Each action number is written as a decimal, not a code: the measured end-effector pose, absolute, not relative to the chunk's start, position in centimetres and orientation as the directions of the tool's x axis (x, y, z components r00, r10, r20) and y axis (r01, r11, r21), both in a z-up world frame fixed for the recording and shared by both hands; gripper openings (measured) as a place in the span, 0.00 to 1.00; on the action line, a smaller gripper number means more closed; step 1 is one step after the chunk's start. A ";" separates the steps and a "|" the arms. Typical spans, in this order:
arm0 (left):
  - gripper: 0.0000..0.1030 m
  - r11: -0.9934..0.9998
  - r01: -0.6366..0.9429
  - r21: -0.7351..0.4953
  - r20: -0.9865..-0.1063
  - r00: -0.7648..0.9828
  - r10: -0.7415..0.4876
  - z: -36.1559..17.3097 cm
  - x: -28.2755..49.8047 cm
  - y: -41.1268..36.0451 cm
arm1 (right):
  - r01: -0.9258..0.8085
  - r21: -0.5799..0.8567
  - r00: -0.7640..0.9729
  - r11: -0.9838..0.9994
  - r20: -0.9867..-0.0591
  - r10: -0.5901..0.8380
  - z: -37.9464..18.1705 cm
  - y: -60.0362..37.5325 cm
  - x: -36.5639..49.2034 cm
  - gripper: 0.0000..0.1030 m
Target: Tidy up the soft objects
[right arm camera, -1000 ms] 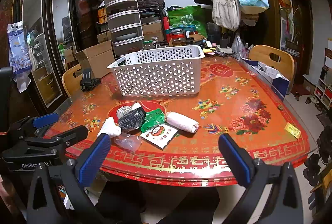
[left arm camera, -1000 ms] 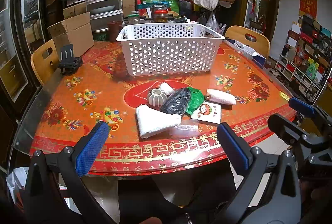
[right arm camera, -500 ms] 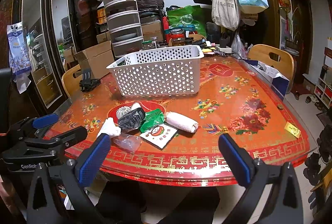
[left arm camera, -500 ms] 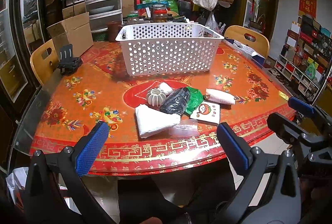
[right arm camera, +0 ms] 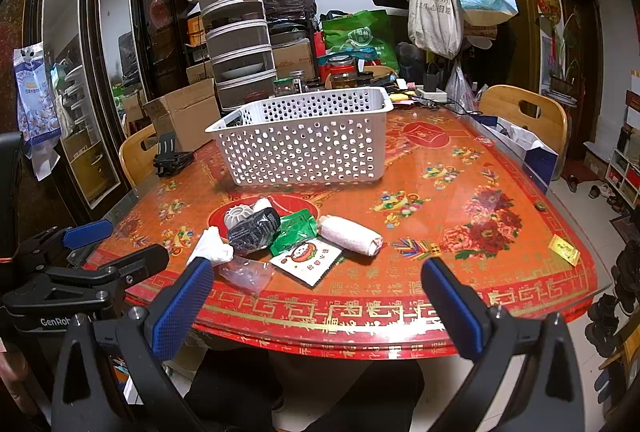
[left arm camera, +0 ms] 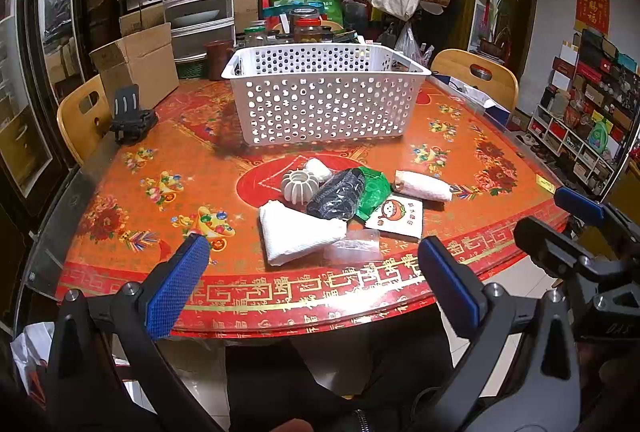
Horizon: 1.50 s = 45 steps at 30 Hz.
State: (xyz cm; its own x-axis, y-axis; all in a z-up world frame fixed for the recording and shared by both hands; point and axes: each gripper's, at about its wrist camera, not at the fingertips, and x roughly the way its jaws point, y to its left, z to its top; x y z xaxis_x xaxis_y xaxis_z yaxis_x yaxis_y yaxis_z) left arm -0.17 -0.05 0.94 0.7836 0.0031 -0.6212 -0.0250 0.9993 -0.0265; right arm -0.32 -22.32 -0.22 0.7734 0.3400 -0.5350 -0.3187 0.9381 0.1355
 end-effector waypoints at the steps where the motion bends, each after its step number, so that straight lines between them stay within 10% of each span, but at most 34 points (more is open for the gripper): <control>1: 1.00 0.999 -0.025 -0.026 -0.621 0.784 0.004 0.9 -0.2 -0.1 | -0.319 0.136 0.773 0.938 -0.535 0.340 -0.2 -22.3 -0.3 1.00; 34: 1.00 0.996 0.013 -0.087 -0.568 0.821 -0.060 -0.5 0.2 1.8 | -0.285 0.155 0.780 0.946 -0.536 0.323 -2.5 -23.2 2.1 1.00; 45: 1.00 0.987 0.062 -0.150 -0.661 0.736 -0.147 -6.9 4.2 5.1 | -0.290 0.193 0.714 0.937 -0.608 0.347 -7.9 -23.3 8.4 0.80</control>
